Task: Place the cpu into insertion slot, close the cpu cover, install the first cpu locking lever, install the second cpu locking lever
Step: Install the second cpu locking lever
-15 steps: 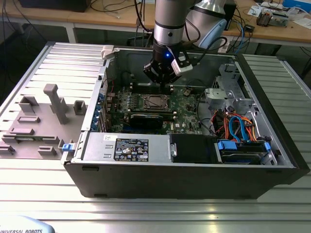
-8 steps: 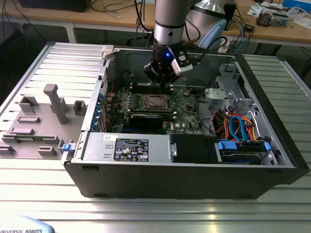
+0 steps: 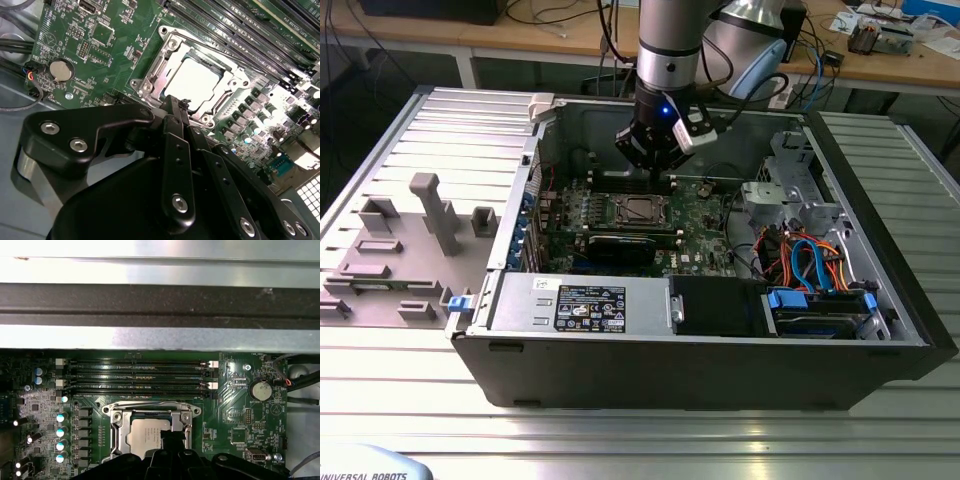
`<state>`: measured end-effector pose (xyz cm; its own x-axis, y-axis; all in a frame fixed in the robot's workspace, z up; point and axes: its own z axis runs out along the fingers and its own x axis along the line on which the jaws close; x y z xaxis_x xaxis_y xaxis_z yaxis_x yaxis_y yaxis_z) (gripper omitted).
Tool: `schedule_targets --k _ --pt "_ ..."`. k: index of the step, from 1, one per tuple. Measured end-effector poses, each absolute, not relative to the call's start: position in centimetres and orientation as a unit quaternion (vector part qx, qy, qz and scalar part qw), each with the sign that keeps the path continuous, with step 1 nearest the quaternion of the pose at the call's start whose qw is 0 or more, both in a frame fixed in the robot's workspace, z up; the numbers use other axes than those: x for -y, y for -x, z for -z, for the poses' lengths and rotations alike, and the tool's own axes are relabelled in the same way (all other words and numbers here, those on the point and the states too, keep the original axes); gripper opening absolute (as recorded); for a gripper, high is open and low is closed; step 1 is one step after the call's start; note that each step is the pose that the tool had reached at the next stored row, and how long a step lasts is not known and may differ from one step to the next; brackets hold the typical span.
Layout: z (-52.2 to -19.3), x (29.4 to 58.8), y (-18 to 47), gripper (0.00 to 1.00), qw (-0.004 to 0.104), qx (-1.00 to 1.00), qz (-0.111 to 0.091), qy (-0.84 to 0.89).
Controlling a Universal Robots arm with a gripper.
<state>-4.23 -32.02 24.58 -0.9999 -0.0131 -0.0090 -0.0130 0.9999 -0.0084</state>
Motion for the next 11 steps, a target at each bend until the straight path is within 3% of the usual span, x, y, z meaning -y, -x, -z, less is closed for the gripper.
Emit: schedule_targets --k 11 --pt "-24.58 32.13 4.23 0.11 0.004 -1.000 0.004 0.007"
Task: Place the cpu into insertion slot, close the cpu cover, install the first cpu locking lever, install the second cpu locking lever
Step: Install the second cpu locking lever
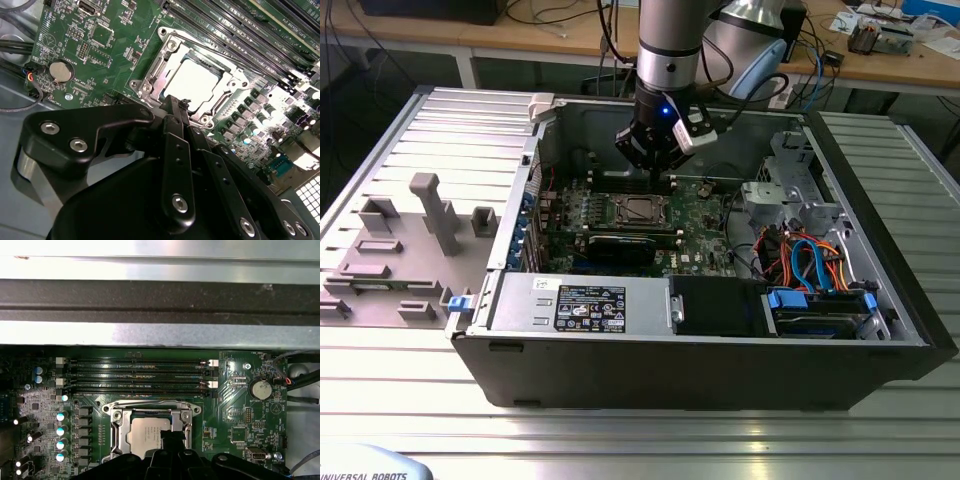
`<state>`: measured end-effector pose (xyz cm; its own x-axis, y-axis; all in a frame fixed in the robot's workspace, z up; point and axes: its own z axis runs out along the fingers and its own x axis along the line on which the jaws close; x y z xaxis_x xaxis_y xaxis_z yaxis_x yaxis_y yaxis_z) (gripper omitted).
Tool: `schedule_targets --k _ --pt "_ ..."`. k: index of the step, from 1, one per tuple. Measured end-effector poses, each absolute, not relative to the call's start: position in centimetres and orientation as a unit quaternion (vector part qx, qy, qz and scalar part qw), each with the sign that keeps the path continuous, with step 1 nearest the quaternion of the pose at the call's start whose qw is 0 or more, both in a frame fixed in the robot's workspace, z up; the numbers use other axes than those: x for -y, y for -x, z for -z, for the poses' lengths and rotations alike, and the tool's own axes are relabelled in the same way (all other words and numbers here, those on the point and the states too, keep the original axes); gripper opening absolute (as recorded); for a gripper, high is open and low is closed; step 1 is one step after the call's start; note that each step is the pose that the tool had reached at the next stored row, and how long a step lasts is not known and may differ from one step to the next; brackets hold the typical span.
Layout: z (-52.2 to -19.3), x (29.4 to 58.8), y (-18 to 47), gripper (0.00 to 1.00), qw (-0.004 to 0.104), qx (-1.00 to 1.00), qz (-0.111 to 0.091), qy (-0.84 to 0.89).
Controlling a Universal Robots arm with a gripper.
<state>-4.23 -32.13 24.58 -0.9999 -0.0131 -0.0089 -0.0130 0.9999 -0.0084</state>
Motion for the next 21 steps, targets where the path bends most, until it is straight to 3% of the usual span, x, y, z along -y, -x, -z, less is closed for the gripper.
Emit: schedule_targets --k 13,21 --pt "-24.6 33.1 4.2 0.11 0.004 -1.000 0.005 0.007" --pt "-24.5 34.6 4.2 0.11 -0.004 -1.000 -0.019 0.005"
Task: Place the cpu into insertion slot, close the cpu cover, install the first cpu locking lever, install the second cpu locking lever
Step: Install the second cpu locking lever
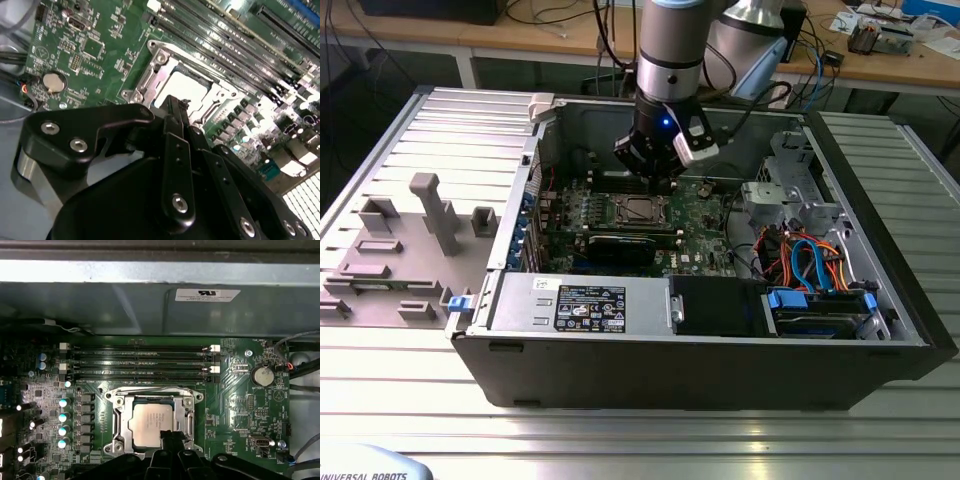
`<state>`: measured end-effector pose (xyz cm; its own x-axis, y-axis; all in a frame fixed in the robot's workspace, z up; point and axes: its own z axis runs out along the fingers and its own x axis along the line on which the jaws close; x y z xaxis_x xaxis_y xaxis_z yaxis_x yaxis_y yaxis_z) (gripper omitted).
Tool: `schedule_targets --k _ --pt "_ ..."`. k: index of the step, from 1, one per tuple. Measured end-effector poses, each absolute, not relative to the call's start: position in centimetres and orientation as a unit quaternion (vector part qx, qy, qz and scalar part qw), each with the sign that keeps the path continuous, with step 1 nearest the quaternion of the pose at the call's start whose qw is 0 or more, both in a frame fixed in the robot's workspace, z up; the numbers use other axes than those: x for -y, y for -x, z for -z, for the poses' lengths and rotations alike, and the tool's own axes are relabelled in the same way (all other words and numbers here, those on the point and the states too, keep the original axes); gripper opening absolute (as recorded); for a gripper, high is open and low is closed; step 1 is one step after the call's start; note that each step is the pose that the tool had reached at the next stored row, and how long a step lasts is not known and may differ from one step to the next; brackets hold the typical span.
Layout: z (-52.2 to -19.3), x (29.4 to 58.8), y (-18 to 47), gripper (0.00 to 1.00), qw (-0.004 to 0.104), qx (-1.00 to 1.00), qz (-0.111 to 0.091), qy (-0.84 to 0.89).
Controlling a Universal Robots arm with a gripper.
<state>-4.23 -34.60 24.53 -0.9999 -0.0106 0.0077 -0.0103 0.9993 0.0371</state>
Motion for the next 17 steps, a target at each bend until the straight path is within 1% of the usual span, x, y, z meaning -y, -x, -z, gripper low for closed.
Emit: schedule_targets --k 10,17 --pt "-24.4 38.1 4.2 0.11 0.008 1.000 0.022 -0.004" --pt "-23.9 38.7 5.9 0.11 0.010 1.000 0.023 -0.004"
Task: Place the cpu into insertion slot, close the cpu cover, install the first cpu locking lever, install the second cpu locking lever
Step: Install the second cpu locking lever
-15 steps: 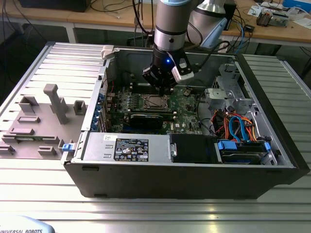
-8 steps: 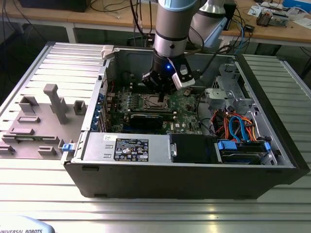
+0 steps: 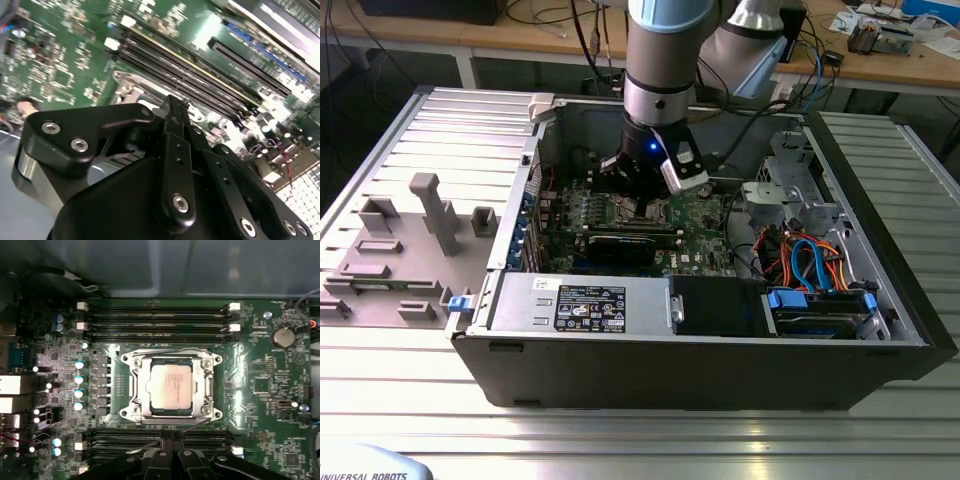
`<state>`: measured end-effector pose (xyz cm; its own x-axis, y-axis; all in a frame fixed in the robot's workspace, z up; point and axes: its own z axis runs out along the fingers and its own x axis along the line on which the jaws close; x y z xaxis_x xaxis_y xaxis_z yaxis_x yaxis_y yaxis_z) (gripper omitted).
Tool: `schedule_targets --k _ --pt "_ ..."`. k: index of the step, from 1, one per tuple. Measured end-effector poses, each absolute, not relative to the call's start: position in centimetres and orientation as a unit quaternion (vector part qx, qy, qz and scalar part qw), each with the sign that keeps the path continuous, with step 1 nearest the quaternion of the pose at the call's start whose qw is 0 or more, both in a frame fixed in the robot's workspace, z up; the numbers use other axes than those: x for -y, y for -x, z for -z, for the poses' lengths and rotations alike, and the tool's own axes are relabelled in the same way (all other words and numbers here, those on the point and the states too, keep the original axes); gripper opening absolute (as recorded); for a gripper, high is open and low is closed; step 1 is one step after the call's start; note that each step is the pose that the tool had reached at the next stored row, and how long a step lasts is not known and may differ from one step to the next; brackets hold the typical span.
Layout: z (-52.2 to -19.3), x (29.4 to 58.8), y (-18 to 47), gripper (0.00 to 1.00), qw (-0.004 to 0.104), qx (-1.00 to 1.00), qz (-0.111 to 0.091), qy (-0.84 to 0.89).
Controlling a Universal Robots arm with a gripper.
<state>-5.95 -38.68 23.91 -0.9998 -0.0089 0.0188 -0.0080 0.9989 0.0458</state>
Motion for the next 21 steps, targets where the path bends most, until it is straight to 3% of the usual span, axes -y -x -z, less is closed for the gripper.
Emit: schedule_targets --k 10,21 --pt "-23.0 38.9 8.3 0.11 0.010 1.000 0.029 -0.004" --pt "-22.4 40.9 8.5 0.11 0.010 0.997 0.073 -0.005"
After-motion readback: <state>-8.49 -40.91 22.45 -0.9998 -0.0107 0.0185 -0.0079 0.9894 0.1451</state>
